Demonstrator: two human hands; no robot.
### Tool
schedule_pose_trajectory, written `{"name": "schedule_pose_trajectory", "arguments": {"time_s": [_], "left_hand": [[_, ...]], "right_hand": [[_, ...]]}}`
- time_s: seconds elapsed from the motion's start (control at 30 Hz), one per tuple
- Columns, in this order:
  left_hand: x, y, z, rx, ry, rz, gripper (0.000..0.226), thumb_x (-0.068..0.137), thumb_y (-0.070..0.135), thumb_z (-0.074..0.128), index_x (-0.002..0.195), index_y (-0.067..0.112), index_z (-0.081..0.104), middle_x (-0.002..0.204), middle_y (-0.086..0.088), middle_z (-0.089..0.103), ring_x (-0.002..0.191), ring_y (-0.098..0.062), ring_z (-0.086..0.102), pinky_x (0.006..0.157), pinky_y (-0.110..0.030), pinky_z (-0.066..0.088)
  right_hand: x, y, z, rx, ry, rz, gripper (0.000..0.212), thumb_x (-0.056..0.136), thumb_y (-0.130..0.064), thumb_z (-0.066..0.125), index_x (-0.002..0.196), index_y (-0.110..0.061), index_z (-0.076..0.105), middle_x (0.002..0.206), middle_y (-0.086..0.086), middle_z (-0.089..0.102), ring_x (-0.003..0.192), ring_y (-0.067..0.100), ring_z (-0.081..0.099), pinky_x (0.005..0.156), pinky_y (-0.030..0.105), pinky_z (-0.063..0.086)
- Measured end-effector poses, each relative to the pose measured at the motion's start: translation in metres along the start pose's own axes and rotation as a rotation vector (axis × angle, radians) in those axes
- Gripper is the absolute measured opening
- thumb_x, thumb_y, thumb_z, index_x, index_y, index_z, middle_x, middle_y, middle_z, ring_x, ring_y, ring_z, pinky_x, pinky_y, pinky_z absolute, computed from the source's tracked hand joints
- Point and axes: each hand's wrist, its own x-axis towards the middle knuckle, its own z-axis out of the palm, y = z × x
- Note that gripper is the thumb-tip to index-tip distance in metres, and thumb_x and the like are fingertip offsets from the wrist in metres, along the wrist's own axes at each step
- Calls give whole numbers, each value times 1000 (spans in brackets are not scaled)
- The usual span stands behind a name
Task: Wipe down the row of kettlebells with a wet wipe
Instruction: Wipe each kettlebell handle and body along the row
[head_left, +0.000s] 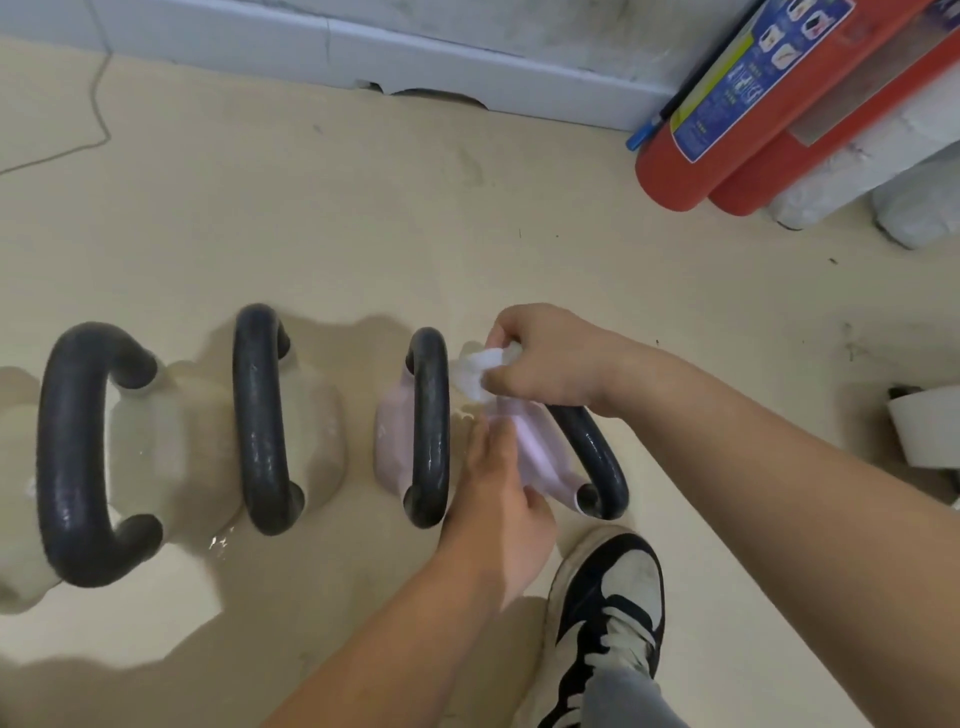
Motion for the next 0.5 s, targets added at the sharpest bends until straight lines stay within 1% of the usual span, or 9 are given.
{"name": "schedule_pose_trajectory", "arguments": {"time_s": [0.1, 0.17, 0.2, 0.27, 0.3, 0.37, 0.43, 0.47, 0.5], "left_hand": [[1, -9, 4, 23, -29, 25, 59, 98, 4, 53, 153, 10, 34, 161, -12, 29, 146, -29, 34, 118, -37, 33], [2, -17, -1, -104, -45, 74, 50, 103, 24, 58, 150, 24, 42, 155, -4, 48, 142, -19, 44, 123, -37, 30], [6, -19, 2, -226, -33, 15, 45, 103, 37, 59, 146, 32, 46, 148, 0, 57, 137, -16, 50, 123, -38, 29], [11, -23, 8, -411, -69, 2, 45, 99, 50, 60, 142, 39, 49, 142, 5, 62, 133, -14, 55, 122, -39, 30], [13, -22, 11, -360, -13, -42, 48, 99, 51, 60, 143, 39, 48, 146, 3, 58, 135, -14, 53, 122, -39, 30], [13, -13, 14, -371, -92, -61, 57, 100, 35, 60, 152, 29, 38, 160, -3, 40, 144, -19, 41, 122, -37, 28], [20, -11, 17, -472, 43, -259, 64, 98, 10, 53, 157, 13, 28, 166, -9, 21, 150, -25, 27, 119, -34, 29], [16, -10, 15, -428, 97, -228, 67, 97, 5, 50, 159, 11, 24, 167, -10, 15, 152, -26, 23, 119, -33, 27], [14, -13, 17, -348, 58, -222, 69, 98, 5, 50, 161, 13, 21, 169, -8, 12, 154, -25, 19, 121, -32, 25]], "right_hand": [[1, -2, 2, -121, -112, 75, 42, 84, -8, 63, 126, -15, 59, 116, 3, 65, 97, 23, 61, 81, 33, 56], [9, -2, -2, -217, -163, 92, 31, 83, -15, 65, 113, -10, 69, 112, 11, 71, 87, 25, 63, 75, 31, 53], [12, -4, -4, -248, -183, 98, 21, 83, -20, 67, 101, -11, 73, 103, 11, 73, 79, 25, 62, 70, 29, 49], [17, -6, -8, -258, -207, 102, 22, 90, -33, 66, 87, -12, 73, 85, 7, 70, 69, 24, 60, 64, 29, 46], [19, -5, -9, -234, -204, 119, 26, 92, -36, 65, 84, -12, 71, 80, 6, 67, 65, 24, 59, 63, 29, 46], [18, -4, -7, -175, -179, 137, 22, 92, -29, 63, 78, -12, 66, 72, 5, 62, 60, 23, 54, 61, 28, 43], [14, -4, -1, -167, -115, 135, 15, 89, -16, 57, 77, -10, 65, 70, 4, 59, 60, 22, 51, 57, 27, 39], [11, -4, 4, -169, -69, 125, 14, 88, -11, 55, 80, -9, 66, 69, 3, 61, 61, 21, 52, 55, 26, 39], [7, -3, 11, -179, -5, 107, 15, 88, -9, 54, 84, -9, 67, 71, 3, 63, 63, 21, 55, 55, 26, 40]]}}
